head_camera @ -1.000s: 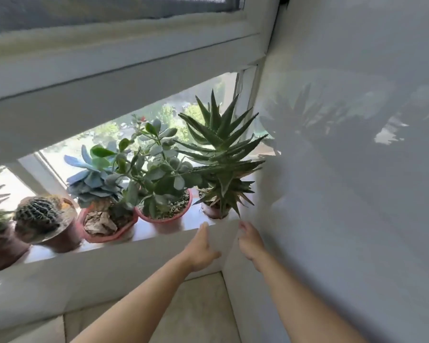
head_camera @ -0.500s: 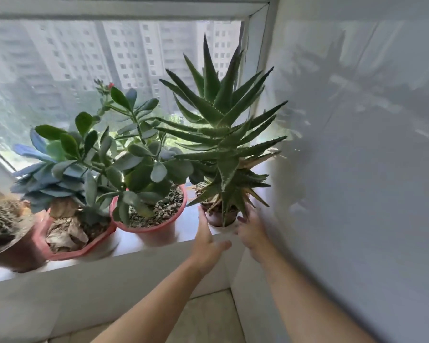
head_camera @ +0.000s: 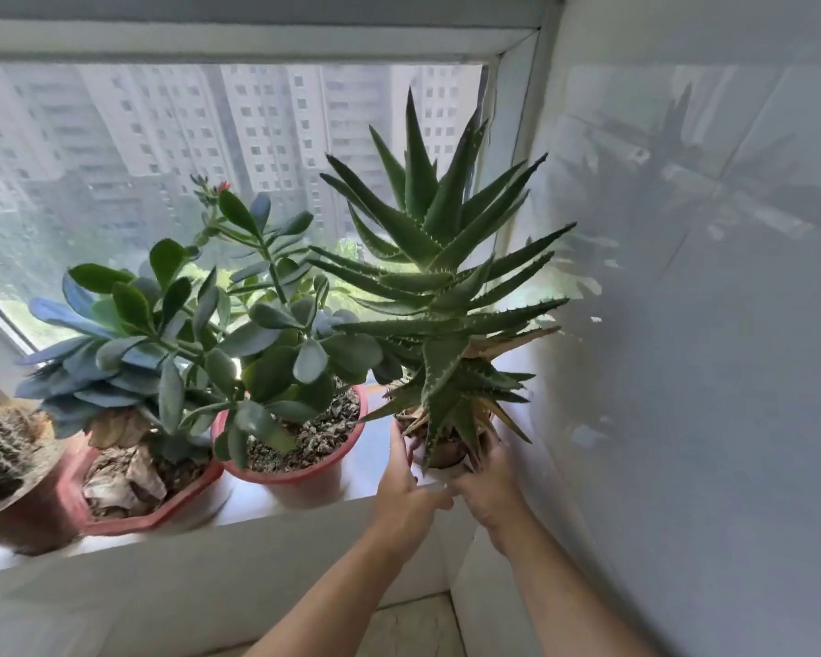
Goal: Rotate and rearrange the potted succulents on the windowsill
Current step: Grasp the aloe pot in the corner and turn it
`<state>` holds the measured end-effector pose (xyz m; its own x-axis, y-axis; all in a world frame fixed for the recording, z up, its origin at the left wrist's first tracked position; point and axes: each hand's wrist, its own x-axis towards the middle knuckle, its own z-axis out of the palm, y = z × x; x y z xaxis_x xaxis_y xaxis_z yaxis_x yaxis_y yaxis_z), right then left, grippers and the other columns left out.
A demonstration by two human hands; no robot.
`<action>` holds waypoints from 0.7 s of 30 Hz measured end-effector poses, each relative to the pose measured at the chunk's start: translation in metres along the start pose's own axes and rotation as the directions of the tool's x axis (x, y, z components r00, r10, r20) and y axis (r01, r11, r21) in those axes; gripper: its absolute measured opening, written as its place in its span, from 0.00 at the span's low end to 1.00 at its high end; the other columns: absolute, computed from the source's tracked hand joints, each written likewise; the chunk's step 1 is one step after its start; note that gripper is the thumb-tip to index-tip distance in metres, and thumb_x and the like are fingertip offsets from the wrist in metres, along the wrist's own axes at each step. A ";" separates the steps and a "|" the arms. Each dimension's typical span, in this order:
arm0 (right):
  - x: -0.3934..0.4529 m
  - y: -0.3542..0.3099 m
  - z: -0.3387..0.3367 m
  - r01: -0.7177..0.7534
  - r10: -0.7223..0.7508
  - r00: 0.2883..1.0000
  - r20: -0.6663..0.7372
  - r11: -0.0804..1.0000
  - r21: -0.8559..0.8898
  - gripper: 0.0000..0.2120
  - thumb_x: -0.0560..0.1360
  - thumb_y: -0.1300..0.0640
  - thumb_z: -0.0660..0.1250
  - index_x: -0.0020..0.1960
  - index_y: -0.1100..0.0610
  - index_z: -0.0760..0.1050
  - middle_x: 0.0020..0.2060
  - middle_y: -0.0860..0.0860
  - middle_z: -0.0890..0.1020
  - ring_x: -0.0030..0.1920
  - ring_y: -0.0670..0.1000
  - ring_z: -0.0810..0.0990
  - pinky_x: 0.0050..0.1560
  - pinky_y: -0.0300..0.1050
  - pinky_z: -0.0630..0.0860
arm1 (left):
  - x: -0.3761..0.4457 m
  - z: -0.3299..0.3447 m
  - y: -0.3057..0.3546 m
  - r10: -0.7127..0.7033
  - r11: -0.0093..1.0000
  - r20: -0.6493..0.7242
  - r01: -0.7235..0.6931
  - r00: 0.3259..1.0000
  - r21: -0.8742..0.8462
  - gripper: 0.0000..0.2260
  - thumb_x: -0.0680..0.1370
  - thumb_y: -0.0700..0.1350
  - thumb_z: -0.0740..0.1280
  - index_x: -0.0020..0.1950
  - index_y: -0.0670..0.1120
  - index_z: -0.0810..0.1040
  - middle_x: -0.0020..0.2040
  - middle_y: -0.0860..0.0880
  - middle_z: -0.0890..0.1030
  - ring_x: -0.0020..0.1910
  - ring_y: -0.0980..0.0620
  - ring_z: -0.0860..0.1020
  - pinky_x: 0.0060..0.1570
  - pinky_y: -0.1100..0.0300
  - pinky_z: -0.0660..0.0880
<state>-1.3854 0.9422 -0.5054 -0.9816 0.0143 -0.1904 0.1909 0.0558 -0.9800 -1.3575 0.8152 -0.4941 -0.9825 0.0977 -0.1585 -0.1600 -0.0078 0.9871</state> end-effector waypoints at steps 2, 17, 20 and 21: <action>-0.002 0.003 0.000 0.034 -0.034 0.999 -0.017 0.999 0.038 0.36 0.59 0.78 0.72 0.63 0.57 0.74 0.53 0.55 0.85 0.54 0.54 0.85 0.46 0.51 0.84 | 0.002 0.001 -0.001 -0.001 0.998 0.004 0.001 1.000 -0.059 0.39 0.58 0.31 0.66 0.62 0.63 0.65 0.49 0.72 0.81 0.49 0.75 0.77 0.39 0.77 0.74; -0.019 -0.002 0.015 -0.060 0.060 0.998 0.008 0.998 0.009 0.47 0.56 0.75 0.68 0.74 0.57 0.63 0.59 0.54 0.81 0.54 0.44 0.80 0.41 0.35 0.80 | -0.016 -0.022 0.010 -0.172 0.982 0.037 0.168 0.984 0.090 0.43 0.67 0.32 0.66 0.77 0.57 0.56 0.68 0.72 0.66 0.67 0.71 0.66 0.48 0.75 0.72; -0.026 -0.006 0.018 -0.146 0.147 0.989 0.015 0.987 -0.064 0.46 0.63 0.76 0.67 0.76 0.51 0.59 0.67 0.47 0.73 0.58 0.47 0.76 0.41 0.38 0.76 | -0.032 -0.029 0.011 -0.240 0.963 -0.009 0.239 0.971 0.128 0.45 0.70 0.30 0.67 0.80 0.49 0.48 0.80 0.53 0.54 0.78 0.54 0.56 0.64 0.61 0.67; -0.027 -0.010 0.018 -0.164 0.166 0.986 0.017 0.982 -0.097 0.44 0.65 0.74 0.67 0.76 0.50 0.59 0.66 0.46 0.72 0.55 0.46 0.76 0.40 0.38 0.73 | -0.037 -0.031 0.011 -0.249 0.960 -0.026 0.251 0.968 0.124 0.45 0.70 0.30 0.67 0.81 0.49 0.48 0.81 0.52 0.52 0.78 0.54 0.55 0.68 0.58 0.66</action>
<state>-1.3604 0.9229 -0.4919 -0.9363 0.0068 -0.3512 0.3483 0.1488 -0.9255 -1.3263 0.7804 -0.4779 -0.9137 0.0708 -0.4002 -0.3880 0.1408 0.9108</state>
